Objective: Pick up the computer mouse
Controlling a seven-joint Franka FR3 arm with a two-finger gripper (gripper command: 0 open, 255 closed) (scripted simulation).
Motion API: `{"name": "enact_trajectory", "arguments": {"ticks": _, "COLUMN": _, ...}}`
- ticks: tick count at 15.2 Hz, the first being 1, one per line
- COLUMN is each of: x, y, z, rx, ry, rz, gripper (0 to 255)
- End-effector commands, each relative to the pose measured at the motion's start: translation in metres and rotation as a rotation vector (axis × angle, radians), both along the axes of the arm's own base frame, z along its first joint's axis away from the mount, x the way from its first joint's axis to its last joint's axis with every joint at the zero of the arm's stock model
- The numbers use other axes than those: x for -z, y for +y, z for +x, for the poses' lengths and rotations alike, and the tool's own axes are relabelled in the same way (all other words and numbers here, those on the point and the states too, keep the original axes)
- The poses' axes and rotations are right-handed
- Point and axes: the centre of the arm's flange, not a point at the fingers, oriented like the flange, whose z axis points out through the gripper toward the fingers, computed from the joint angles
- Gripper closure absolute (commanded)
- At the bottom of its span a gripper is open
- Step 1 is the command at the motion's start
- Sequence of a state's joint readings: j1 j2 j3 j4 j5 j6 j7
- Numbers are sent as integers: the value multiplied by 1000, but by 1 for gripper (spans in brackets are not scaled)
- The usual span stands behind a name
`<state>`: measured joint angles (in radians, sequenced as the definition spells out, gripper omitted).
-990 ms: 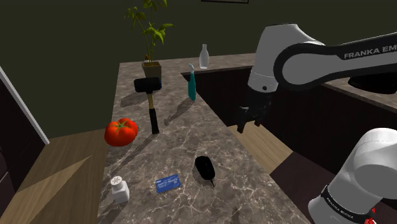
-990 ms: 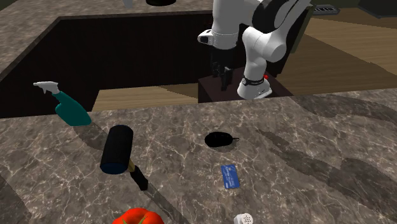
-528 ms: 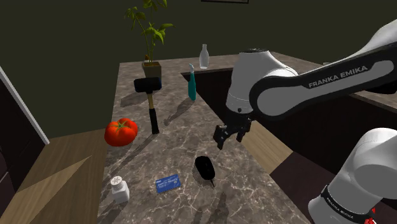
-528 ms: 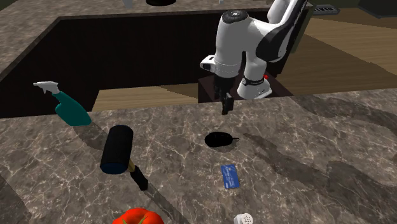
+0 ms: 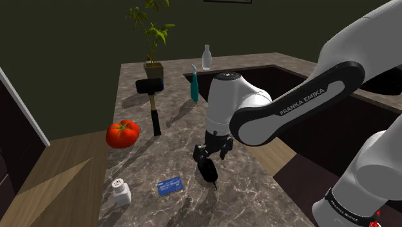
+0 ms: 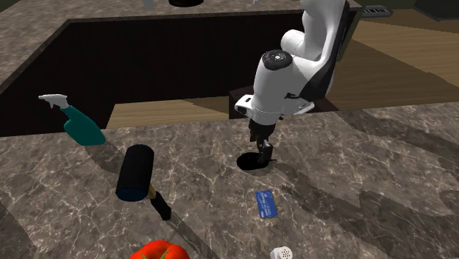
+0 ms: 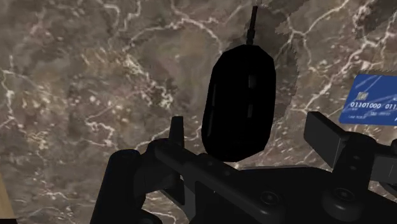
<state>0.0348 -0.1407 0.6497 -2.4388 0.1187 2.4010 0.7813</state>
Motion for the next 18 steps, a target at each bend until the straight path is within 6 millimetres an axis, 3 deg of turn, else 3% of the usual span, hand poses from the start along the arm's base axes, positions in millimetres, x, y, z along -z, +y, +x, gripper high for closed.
{"name": "enact_trajectory", "arguments": {"ticks": 1, "x": 14, "y": 8, "z": 1, "rx": 4, "ry": -1, "rz": 3, "gripper": 0}}
{"name": "enact_trajectory", "arguments": {"ticks": 7, "x": 49, "y": 8, "z": 1, "rx": 4, "ry": -1, "rz": 3, "gripper": 0}}
{"name": "enact_trajectory", "arguments": {"ticks": 9, "x": 49, "y": 8, "z": 1, "rx": 4, "ry": -1, "rz": 3, "gripper": 0}}
{"name": "enact_trajectory", "arguments": {"ticks": 10, "x": 49, "y": 8, "z": 1, "rx": 4, "ry": -1, "rz": 3, "gripper": 255}}
{"name": "enact_trajectory", "arguments": {"ticks": 18, "x": 49, "y": 7, "z": 1, "rx": 4, "ry": -1, "rz": 3, "gripper": 255}}
